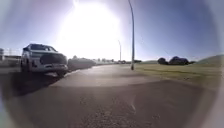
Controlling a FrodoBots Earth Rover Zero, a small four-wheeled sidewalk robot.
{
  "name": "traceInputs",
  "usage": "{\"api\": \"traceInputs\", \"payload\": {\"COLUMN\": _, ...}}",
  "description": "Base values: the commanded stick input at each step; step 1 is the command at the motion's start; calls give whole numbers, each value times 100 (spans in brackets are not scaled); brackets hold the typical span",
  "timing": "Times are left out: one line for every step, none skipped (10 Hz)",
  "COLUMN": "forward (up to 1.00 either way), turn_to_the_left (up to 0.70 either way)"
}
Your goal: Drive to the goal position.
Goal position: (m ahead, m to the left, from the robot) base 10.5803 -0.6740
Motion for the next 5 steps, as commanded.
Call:
{"api": "traceInputs", "payload": {"forward": 70, "turn_to_the_left": 0}}
{"api": "traceInputs", "payload": {"forward": 70, "turn_to_the_left": 0}}
{"api": "traceInputs", "payload": {"forward": 70, "turn_to_the_left": 0}}
{"api": "traceInputs", "payload": {"forward": 70, "turn_to_the_left": 0}}
{"api": "traceInputs", "payload": {"forward": 70, "turn_to_the_left": 0}}
